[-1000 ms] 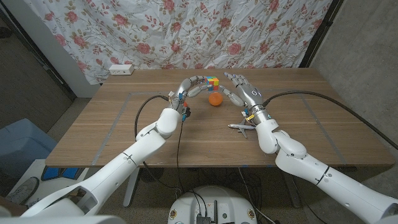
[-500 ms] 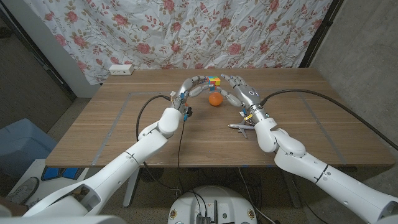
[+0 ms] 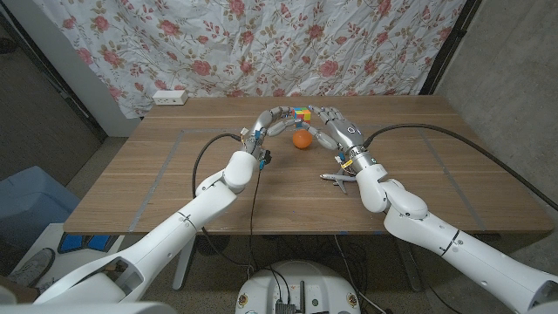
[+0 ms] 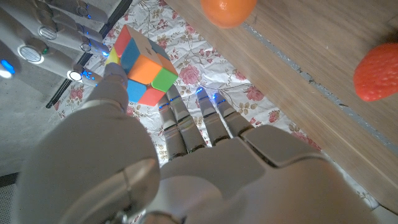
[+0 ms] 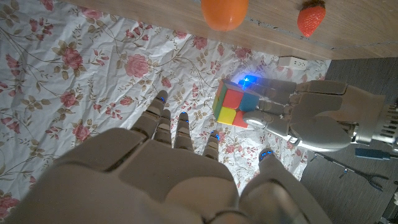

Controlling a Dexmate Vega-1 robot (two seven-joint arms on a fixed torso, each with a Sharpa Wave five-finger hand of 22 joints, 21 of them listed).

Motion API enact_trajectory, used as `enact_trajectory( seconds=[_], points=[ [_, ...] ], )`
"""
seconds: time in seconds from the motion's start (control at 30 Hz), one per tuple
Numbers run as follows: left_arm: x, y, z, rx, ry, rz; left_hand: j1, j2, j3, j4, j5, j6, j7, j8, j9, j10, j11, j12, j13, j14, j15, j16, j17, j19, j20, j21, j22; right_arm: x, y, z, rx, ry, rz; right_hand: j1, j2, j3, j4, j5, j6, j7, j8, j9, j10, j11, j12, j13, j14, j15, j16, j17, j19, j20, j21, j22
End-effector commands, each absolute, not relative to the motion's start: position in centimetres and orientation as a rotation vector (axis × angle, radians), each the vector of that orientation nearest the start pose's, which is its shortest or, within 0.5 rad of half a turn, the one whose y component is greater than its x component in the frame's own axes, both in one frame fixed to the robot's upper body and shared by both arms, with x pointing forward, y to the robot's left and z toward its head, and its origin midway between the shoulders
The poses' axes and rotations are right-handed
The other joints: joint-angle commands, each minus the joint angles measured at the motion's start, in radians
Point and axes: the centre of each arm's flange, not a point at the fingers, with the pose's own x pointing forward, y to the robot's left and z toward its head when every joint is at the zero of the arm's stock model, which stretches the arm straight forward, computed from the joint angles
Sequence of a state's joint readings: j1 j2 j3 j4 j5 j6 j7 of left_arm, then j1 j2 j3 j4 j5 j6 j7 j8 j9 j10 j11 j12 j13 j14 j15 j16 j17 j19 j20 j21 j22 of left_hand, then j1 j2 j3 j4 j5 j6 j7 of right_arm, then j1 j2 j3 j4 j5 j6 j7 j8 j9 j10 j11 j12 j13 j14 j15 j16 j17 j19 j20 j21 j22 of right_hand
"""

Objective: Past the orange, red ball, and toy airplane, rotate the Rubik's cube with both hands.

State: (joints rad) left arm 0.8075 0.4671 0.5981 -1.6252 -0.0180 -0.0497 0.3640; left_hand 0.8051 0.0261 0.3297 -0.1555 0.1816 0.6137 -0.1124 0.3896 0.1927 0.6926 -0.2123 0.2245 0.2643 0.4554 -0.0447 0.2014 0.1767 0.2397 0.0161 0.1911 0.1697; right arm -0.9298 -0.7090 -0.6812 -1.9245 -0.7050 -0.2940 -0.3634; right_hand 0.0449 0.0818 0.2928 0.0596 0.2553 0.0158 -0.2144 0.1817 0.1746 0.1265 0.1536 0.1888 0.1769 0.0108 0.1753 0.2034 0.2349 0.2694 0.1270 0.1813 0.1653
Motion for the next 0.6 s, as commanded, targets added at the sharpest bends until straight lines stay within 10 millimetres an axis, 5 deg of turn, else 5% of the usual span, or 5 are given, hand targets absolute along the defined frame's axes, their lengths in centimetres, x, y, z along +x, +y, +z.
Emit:
enact_trajectory(
  seconds=[0.03, 0.6],
  points=[
    [60.01, 13.39, 1.06, 0.471, -0.778, -0.085, -0.010, 0.002, 0.001, -0.002, 0.005, 0.039, 0.024, -0.003, 0.003, 0.004, -0.001, -0.005, 0.002, -0.003, -0.106, -0.003, 0.003, -0.003, 0.000, 0.002, 0.006, 53.92, -14.56, -2.25, -1.319, -0.893, -0.179, -0.009, 0.022, 0.002, 0.003, 0.006, 0.011, -0.005, 0.009, 0.003, -0.005, -0.006, -0.002, 0.003, -0.002, 0.003, 0.004, 0.005, -0.004, 0.002, 0.001, 0.001],
    [59.84, 13.47, 0.84, 0.457, -0.782, -0.086, -0.012, 0.003, 0.000, -0.003, 0.005, 0.042, 0.025, -0.006, 0.003, 0.006, -0.002, -0.005, 0.000, -0.003, -0.108, -0.003, 0.003, -0.004, -0.002, 0.002, 0.006, 53.64, -14.12, -2.29, -1.332, -0.885, -0.161, -0.010, 0.024, 0.006, 0.007, 0.009, 0.051, -0.004, 0.018, 0.003, -0.027, -0.014, -0.004, 0.005, -0.010, -0.007, 0.004, 0.006, -0.015, -0.004, 0.001, 0.002]
  ],
)
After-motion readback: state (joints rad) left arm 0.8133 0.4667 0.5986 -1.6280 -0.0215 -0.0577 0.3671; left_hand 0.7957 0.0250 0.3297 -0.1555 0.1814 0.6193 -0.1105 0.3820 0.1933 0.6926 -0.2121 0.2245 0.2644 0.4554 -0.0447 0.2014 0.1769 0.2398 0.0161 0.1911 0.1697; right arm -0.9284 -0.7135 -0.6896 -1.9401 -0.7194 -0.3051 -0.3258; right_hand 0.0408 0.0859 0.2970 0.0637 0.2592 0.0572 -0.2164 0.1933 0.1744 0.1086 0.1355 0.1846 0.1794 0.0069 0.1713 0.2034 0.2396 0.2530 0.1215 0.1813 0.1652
